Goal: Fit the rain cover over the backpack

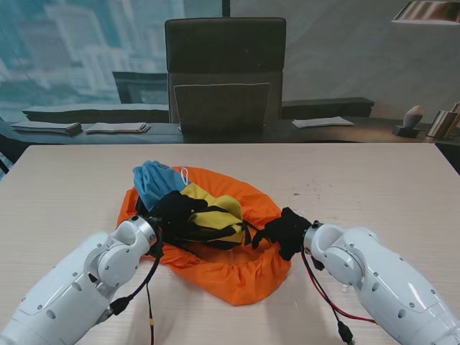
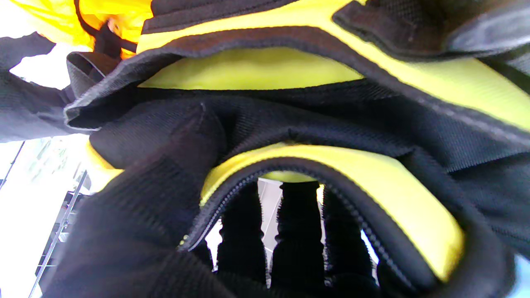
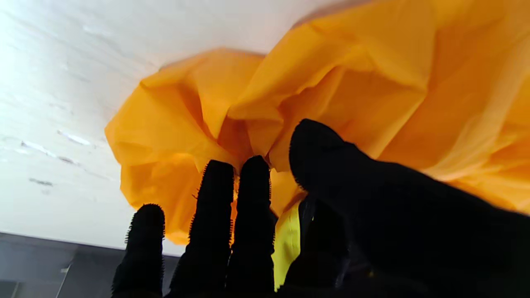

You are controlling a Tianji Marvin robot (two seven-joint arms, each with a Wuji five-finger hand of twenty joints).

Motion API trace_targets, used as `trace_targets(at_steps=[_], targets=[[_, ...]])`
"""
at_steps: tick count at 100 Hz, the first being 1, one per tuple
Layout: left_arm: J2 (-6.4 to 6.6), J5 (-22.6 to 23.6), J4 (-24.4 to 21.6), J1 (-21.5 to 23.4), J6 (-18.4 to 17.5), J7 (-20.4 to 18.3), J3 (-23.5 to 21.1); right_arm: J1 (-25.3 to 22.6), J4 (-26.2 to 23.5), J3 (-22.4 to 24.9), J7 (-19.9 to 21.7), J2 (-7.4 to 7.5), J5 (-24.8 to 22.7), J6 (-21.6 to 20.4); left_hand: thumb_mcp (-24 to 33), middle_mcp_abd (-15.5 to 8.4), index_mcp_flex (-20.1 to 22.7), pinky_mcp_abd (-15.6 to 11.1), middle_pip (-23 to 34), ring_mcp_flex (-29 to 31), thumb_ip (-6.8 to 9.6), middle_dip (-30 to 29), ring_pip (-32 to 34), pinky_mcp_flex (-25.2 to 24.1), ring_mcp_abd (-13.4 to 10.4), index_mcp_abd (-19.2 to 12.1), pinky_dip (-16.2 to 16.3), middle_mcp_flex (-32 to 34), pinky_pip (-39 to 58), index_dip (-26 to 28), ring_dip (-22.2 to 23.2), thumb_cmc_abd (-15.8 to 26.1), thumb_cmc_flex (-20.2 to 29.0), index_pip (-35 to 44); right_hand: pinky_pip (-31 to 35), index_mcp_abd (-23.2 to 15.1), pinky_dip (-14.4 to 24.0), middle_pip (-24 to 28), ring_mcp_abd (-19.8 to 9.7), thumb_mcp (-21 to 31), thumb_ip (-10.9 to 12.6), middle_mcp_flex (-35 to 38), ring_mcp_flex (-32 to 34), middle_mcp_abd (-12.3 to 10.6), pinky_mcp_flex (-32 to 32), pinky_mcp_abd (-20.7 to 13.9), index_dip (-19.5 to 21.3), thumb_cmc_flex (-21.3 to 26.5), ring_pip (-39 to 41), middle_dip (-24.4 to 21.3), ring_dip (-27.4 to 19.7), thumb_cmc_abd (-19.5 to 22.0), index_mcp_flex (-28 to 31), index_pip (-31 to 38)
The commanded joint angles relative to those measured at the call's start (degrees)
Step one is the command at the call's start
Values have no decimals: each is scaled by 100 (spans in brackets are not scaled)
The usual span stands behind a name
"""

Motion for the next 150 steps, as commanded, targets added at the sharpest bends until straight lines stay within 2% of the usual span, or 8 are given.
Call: trace_targets(at_steps=[1, 28, 33, 38, 53, 70, 115, 150], targets=[[-23, -3, 45, 22, 16, -93, 18, 47, -67, -64, 266, 34, -41, -35, 749, -104, 157, 188, 146, 149, 4, -11, 118, 14, 117, -234, 68, -27, 113, -151, 58, 486, 525, 140, -267, -217, 26, 48, -189, -171, 203, -419, -343, -198, -130, -52, 179, -212, 26, 124, 91, -19, 469, 319], [-26, -33, 64, 6, 39, -104, 48, 149, -81, -132, 720, 122, -280, -230, 736, -102, 171, 187, 149, 143, 7, -9, 117, 1, 123, -230, 68, -26, 112, -172, 58, 485, 533, 126, -936, 169, 480, -332, -252, -939, -89, -1089, -855, -274, -176, -89, 678, -1103, -307, -203, -96, -492, 2212, 508], [-27, -31, 66, 6, 41, -101, 54, 151, -90, -111, 801, 134, -314, -255, 738, -105, 172, 186, 145, 142, 8, -10, 117, -7, 122, -229, 67, -35, 109, -175, 58, 488, 532, 126, -1167, 178, 683, -459, -242, -1105, -917, -1070, -922, -306, -167, -97, 311, -997, -521, -456, -219, -708, 2611, 1130], [-28, -38, 74, 2, 42, -99, 66, 128, -118, -52, 827, 141, -384, -310, 738, -107, 169, 183, 150, 143, 9, -7, 118, -8, 123, -231, 68, -26, 111, -179, 60, 484, 531, 122, -1325, 135, 763, -779, -233, -1208, -1248, -1018, -973, -401, -170, -96, 262, -852, -949, -857, -435, -938, 2879, 1944], [-39, -100, 165, -62, 30, -90, 187, -55, -429, 309, 842, 161, -1086, -687, 779, -100, 195, 162, 145, 143, 25, -25, 119, -39, 120, -198, 74, -4, 119, -233, 62, 438, 500, 82, -1637, 187, 759, -1795, -306, -805, -1137, -584, -1024, -999, -175, -118, 1353, -187, -1892, -1845, -910, -1161, 3639, 2610], [-55, -214, 454, -324, -109, -84, 585, -348, -470, 752, -1056, 156, -2190, -1198, 1154, -130, 381, 119, 56, 232, 12, -194, 150, 6, 39, -220, 291, 181, 564, -680, -30, 209, 104, -47, -638, 232, 283, -1581, -262, -289, -1171, -37, -579, -653, -66, -38, 1780, -220, -1564, -1708, -716, -1118, 3883, 2549], [-153, -671, 1200, -1115, -442, -161, 1636, -240, -85, 683, -4796, -29, -2163, -672, 1078, -87, 1039, 489, -230, 766, 328, -750, 438, -558, -208, -586, 235, 914, 347, -2095, -392, -109, -525, -84, 914, 237, -128, -849, -315, -69, -961, 60, -121, -393, -4, -131, 2958, -195, -1046, -1435, -456, -400, 3663, 2312], [-214, -985, 1590, -1459, -724, -277, 2232, 767, 574, -494, -5614, -263, -1781, 535, 984, -178, 1231, 498, -384, 966, 310, -934, 409, -748, -328, -701, 148, 1123, 175, -2413, -446, -220, -573, -158, 954, 21, -132, -369, -246, -208, -875, -17, -180, -188, -11, -138, 3145, -141, -657, -1249, -257, -175, 3530, 2287]])
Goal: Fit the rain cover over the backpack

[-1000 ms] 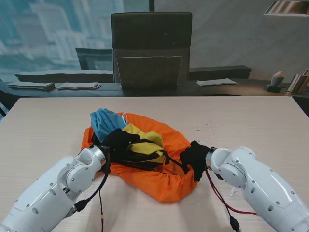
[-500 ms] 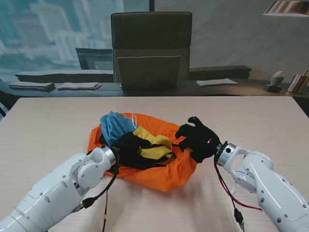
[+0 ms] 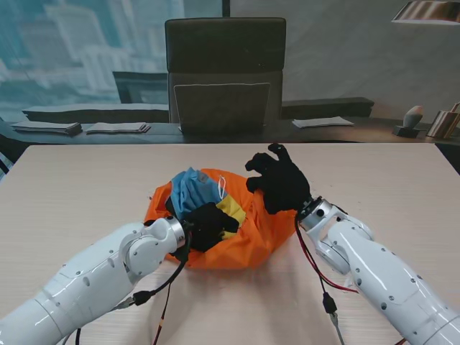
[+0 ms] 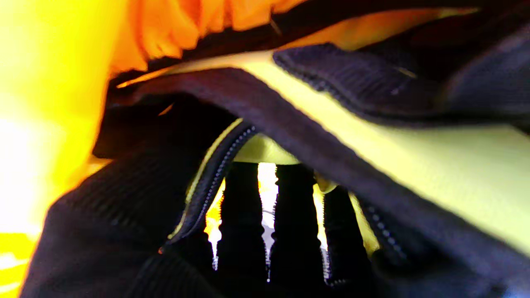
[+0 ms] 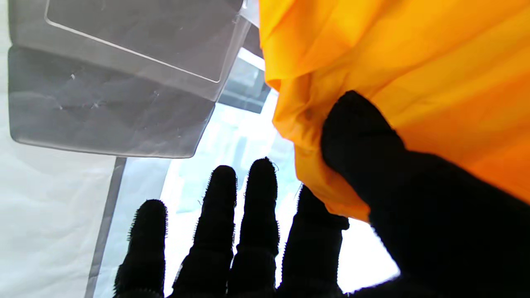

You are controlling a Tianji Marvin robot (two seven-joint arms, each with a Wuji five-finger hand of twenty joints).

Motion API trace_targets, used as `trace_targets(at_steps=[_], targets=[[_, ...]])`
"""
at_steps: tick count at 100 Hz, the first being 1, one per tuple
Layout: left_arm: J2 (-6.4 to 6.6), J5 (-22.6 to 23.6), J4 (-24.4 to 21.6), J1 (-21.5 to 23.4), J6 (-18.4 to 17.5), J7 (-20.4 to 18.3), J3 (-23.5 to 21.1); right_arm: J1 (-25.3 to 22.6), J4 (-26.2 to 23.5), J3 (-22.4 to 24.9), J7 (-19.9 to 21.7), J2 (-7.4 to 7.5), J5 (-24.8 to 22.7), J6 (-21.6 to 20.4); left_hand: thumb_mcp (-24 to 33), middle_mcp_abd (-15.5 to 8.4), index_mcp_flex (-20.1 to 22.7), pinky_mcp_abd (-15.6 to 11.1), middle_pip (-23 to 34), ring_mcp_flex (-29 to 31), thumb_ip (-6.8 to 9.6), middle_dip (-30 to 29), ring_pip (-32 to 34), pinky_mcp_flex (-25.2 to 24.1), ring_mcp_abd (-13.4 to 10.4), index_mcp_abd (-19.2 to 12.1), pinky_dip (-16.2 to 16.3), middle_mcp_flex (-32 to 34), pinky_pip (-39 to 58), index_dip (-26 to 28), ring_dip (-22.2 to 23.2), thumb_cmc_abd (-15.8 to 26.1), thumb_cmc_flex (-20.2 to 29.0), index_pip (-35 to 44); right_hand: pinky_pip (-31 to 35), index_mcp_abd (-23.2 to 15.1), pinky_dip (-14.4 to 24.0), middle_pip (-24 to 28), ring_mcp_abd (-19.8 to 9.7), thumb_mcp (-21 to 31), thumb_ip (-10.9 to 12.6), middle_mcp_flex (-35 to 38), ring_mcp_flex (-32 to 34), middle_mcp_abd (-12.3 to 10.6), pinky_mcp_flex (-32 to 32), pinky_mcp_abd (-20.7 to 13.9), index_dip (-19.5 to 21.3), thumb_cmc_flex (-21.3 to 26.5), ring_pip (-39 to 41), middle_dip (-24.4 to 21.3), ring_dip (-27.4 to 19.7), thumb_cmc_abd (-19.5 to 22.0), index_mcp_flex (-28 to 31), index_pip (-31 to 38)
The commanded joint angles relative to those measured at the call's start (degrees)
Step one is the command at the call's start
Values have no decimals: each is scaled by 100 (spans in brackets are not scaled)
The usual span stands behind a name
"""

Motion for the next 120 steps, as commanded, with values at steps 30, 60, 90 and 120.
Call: trace_targets(at_steps=[30, 60, 90, 120], targets=[[-111, -508, -165, 574, -104, -157, -339, 705, 709, -926, 960, -330, 767, 359, -612, -66, 151, 465, 732, 505, 47, -1653, -372, -271, -39, -375, -251, -170, -547, -360, -560, 183, -685, -727, 302, -313, 147, 63, 166, 40, 90, 477, 295, 473, -33, 60, -414, 18, 99, 65, 90, -99, 161, 272], [277, -198, -1784, 1580, 319, -1248, -1746, 267, 640, -652, 1470, -296, 943, 444, -2064, 185, -1532, 174, 350, -1337, 253, -2292, -1251, -371, 226, 201, -236, -2406, -498, 1586, -712, 828, -1821, -812, 328, 95, 175, -90, 286, -675, 110, 595, 382, 600, -40, 92, -1551, -488, -20, 31, 35, 592, -675, 277], [374, 566, -2651, 2395, 565, -1469, -2910, -280, 279, -101, 2093, -348, 1467, 282, -1419, 160, -1686, 89, 304, -1738, 284, -2206, -1226, -478, 194, 385, -236, -2926, -471, 970, -701, 620, -1583, -1702, 6, 355, 3, -254, 389, -1488, 240, 540, 285, 733, -56, 102, -2060, -822, -127, -33, -17, 1224, -1132, -87], [294, 212, -2429, 2430, 391, -1110, -2983, -164, 416, -370, 1834, -394, 1544, 218, -410, 191, -1016, 157, 167, -1621, 249, -2434, -1452, -542, 233, -69, -392, -2634, -778, 578, -920, 468, -1363, -1651, 128, -328, 37, -203, 351, -475, 391, 841, 509, 639, -46, 107, -2017, 85, -36, -15, 16, 744, -13, 597]])
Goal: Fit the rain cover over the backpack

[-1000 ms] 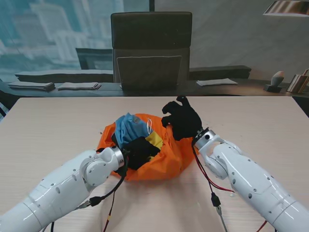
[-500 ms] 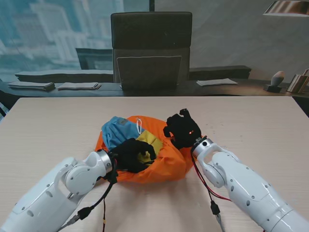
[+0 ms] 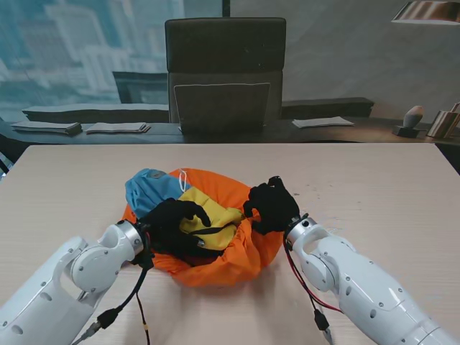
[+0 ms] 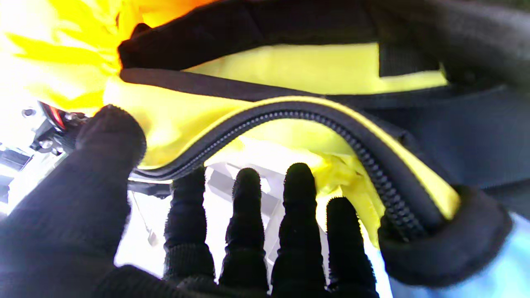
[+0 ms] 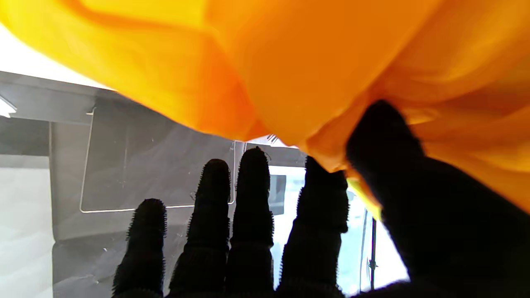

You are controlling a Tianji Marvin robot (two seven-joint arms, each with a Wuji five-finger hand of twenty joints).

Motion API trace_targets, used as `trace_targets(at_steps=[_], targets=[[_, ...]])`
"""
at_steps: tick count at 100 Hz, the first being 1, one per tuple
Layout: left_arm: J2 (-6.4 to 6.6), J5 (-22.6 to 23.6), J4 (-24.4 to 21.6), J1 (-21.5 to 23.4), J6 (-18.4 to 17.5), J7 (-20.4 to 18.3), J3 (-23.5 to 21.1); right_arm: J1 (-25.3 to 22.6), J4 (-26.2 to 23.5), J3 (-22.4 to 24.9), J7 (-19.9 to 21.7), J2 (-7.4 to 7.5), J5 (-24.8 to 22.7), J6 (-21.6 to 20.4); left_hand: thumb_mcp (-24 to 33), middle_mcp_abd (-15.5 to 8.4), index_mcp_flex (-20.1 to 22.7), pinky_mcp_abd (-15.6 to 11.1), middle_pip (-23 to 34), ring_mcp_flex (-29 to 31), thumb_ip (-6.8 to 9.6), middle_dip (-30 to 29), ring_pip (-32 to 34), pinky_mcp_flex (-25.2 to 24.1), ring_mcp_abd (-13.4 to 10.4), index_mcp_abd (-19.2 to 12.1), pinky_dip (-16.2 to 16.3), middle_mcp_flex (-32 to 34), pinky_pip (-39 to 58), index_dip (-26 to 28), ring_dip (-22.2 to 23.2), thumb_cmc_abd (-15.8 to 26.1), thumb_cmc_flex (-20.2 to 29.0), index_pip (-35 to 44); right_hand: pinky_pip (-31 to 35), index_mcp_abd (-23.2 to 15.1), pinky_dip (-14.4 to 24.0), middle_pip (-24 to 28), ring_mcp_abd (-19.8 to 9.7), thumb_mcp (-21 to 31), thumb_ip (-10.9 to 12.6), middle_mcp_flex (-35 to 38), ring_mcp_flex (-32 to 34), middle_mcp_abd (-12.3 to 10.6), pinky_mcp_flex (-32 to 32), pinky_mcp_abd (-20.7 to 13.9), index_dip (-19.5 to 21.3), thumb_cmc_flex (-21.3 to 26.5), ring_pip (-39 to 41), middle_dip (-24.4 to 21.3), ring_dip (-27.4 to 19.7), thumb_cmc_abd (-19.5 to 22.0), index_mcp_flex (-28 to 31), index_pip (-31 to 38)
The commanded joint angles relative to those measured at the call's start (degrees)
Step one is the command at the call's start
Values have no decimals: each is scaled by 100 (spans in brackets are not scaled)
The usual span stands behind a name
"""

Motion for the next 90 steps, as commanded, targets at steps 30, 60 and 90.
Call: trace_targets(at_steps=[30, 60, 90], targets=[[-163, -343, 757, -539, -28, 268, 777, -85, 88, 167, -1312, -202, 17, -442, -350, -374, 1245, 269, 207, 476, -202, -95, -157, -178, -114, -1069, -265, 957, -363, -915, -237, 421, 1310, 844, 271, -383, 89, 95, -132, 641, 212, -10, 197, 79, -35, -28, 811, 229, 141, 36, 40, 17, 438, 313], [-183, -774, 1661, -1357, -238, -17, 1986, 184, 245, 22, -1564, -537, 759, 268, -97, -480, 512, 245, 305, 277, -236, 82, -31, -421, -187, -1123, -371, 688, -539, -908, -122, 519, 1122, 74, 239, -206, 94, 312, -102, 405, 214, -67, 60, 179, -33, -51, 869, 151, 379, 107, 161, 186, 330, 331], [-164, -811, 1513, -1189, -267, -45, 1800, 160, 421, -312, -493, -415, 834, 942, 37, -253, -219, 252, 35, -311, -117, 14, -270, -473, -139, -324, -520, -150, -794, -619, -143, 101, -135, -442, -59, 53, -57, 117, 36, -51, 193, 30, 27, 278, -55, 14, 130, 70, 180, 18, 57, 121, 204, 161]])
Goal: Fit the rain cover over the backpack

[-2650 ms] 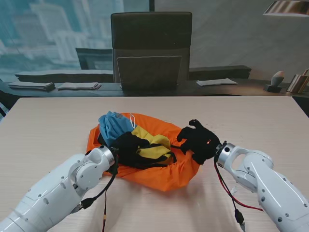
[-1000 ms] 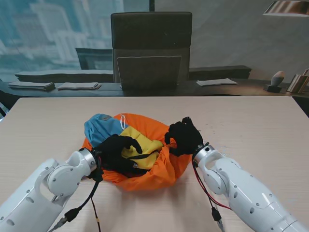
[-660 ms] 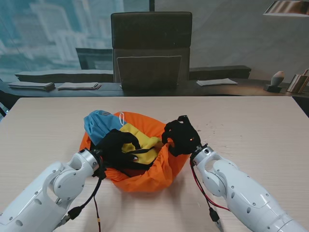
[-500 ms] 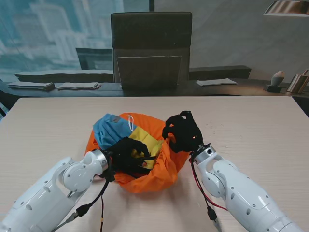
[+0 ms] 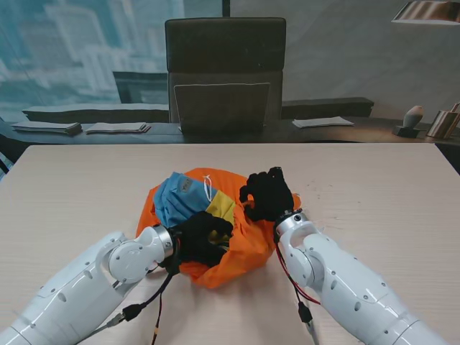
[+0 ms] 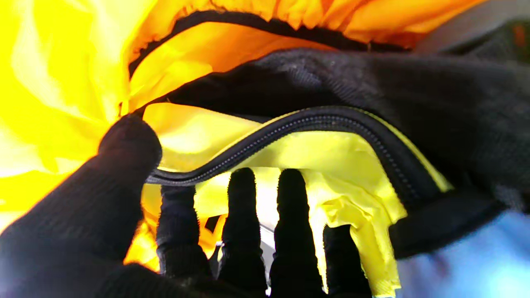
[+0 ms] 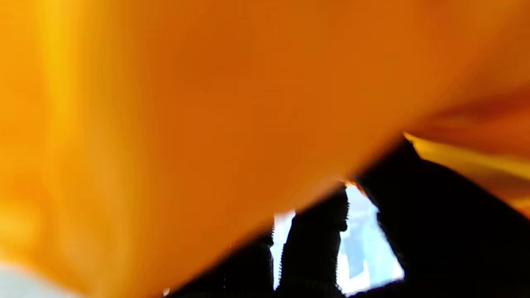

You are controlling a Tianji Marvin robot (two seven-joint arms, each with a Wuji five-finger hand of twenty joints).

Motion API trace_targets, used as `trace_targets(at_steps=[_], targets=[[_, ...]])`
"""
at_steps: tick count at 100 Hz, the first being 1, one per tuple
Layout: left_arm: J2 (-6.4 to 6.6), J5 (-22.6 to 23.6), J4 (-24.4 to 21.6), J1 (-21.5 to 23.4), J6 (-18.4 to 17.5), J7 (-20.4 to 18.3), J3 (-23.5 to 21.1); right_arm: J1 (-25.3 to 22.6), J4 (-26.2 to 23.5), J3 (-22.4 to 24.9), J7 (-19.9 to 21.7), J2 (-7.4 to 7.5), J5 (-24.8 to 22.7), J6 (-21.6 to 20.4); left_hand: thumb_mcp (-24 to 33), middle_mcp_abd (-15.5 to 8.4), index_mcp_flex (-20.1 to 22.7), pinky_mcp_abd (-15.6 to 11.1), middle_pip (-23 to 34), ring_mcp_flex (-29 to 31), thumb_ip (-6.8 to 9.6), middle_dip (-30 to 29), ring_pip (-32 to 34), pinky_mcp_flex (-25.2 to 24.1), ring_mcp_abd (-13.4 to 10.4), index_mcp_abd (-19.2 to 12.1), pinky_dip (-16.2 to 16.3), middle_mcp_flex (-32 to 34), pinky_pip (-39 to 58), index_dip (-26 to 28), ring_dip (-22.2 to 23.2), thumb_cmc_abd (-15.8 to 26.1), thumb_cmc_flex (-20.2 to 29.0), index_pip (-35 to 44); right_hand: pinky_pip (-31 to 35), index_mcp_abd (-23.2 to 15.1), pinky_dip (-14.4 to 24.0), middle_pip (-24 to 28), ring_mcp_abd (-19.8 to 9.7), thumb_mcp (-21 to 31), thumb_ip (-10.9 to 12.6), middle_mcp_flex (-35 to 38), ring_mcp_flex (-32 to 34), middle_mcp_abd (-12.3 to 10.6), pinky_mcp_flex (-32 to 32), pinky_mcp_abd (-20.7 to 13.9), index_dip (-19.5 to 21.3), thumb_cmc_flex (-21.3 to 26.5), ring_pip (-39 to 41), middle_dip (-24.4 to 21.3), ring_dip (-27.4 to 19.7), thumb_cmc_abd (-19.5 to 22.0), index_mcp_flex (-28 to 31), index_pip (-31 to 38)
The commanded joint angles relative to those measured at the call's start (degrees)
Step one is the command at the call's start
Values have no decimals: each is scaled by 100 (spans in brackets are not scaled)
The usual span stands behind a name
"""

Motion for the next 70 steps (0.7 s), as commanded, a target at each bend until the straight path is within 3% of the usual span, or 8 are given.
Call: trace_targets(at_steps=[1, 9, 19, 29, 46, 52, 62, 70], targets=[[5, 79, -58, 202, 6, -80, -38, -66, 225, -59, 73, -27, 170, 49, -284, 25, 71, 622, -86, -78, 79, -61, -55, 225, 250, 247, 46, -216, 184, -43, 5, -218, -294, -360, -122, -17, -83, -83, 55, -3, 47, 13, -102, 270, -56, 9, -151, 108, -89, -43, -34, -43, 191, 134], [16, 165, -150, 278, 31, -64, -134, -35, 312, -170, 174, -22, 197, 145, -427, 153, -15, 622, -135, -89, 79, -103, -90, 220, 265, 749, 116, -303, 322, -34, -13, -243, -372, -403, -136, 56, -95, -97, 89, 78, 44, 183, -39, 290, -62, 40, -265, 150, -83, -54, -35, -108, 420, 214], [10, 256, -234, 383, 162, 1, -232, -61, 293, -245, 488, 9, 261, 223, -555, 321, -138, 671, -130, -88, 76, -124, -87, 291, 365, 1096, 169, -344, 435, 59, -13, -250, -458, -266, -171, 127, -118, -156, 113, 185, 19, 332, -5, 312, -73, 55, -449, 218, -116, -79, -53, -271, 601, 251], [55, 426, -447, 511, 426, -113, -357, -72, 295, -323, 750, 84, 214, 152, -982, 474, -606, 703, -167, -344, 91, -133, -115, 310, 452, 1587, 203, -720, 491, 29, -2, -129, -565, -361, -231, 74, -150, -180, 111, 190, -7, 368, -2, 285, -78, 70, -508, 214, -136, -87, -63, -365, 675, 261], [92, 506, -840, 824, 583, -228, -767, -87, 312, -433, 922, 136, 155, 120, -1492, 594, -906, 621, -486, -786, 33, -375, -514, 287, 438, 1921, 207, -1205, 505, -385, -231, 109, -716, -1099, -239, 34, -161, -216, 111, 229, -39, 376, 9, 272, -73, 93, -552, 211, -187, -97, -88, -450, 717, 278], [100, 537, -1020, 991, 554, -228, -1007, -52, 302, -499, 1067, 197, 29, 69, -1593, 592, -851, 550, -480, -786, 44, -399, -540, 387, 454, 1920, 260, -1207, 620, -441, -270, 153, -662, -1190, -237, 13, -162, -223, 104, 228, -51, 396, 26, 270, -73, 93, -565, 205, -188, -99, -90, -483, 739, 283], [86, 546, -1329, 1327, 433, -115, -1525, 20, 280, -595, 1275, 304, -235, -56, -1564, 527, -442, 467, -447, -684, 113, -411, -480, 521, 455, 1498, 390, -1058, 868, -318, -273, 259, -474, -920, -235, -45, -164, -246, 84, 236, -67, 411, 31, 246, -73, 96, -575, 191, -209, -108, -99, -526, 742, 285], [13, 652, -1475, 1547, 449, 297, -1900, 53, 261, -627, 1383, 374, -406, -202, -725, 479, 52, 526, -231, -268, 220, -306, -182, 759, 467, 1007, 581, -578, 1195, 125, -158, 581, -114, -135, -234, -60, -166, -265, 72, 255, -75, 410, 28, 237, -73, 96, -585, 193, -222, -114, -105, -552, 758, 292]])
